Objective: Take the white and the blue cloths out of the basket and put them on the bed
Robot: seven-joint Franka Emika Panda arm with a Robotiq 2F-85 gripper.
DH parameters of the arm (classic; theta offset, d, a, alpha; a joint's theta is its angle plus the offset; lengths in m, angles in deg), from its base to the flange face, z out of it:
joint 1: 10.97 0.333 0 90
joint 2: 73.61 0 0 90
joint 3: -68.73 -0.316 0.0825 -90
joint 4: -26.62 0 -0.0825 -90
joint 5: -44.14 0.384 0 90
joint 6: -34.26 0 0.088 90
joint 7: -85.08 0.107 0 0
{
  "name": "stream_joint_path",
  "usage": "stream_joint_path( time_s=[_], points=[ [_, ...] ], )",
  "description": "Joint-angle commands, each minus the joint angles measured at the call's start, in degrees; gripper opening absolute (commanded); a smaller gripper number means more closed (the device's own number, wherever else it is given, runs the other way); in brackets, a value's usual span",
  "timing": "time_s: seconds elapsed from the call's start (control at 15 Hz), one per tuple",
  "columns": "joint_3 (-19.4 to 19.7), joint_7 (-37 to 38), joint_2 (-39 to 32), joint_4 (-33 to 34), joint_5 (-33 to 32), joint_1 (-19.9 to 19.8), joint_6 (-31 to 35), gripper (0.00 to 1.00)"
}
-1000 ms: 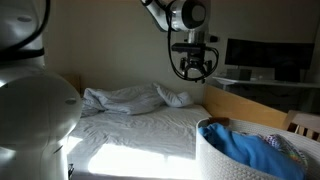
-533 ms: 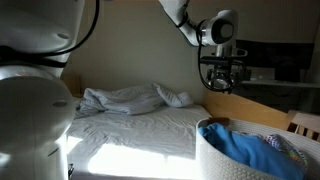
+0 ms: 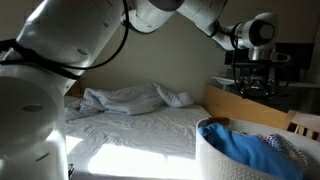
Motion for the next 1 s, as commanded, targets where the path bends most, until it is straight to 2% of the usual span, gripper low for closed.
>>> stream_joint_path(
  time_s=[0.0, 0.27, 0.6, 0.93],
  points=[
    [0.1, 2.1, -4.6, 11.4, -0.1, -4.6, -8.0, 1.00],
    [1.2, 1.5, -7.4, 15.1, -3.2, -7.5, -13.5, 1.00],
    [4.6, -0.4, -8.1, 10.5, -6.6, -7.2, -14.8, 1.00],
    [5.0, -2.6, -5.7, 1.1, -10.1, -5.7, -9.4, 1.00]
  ],
)
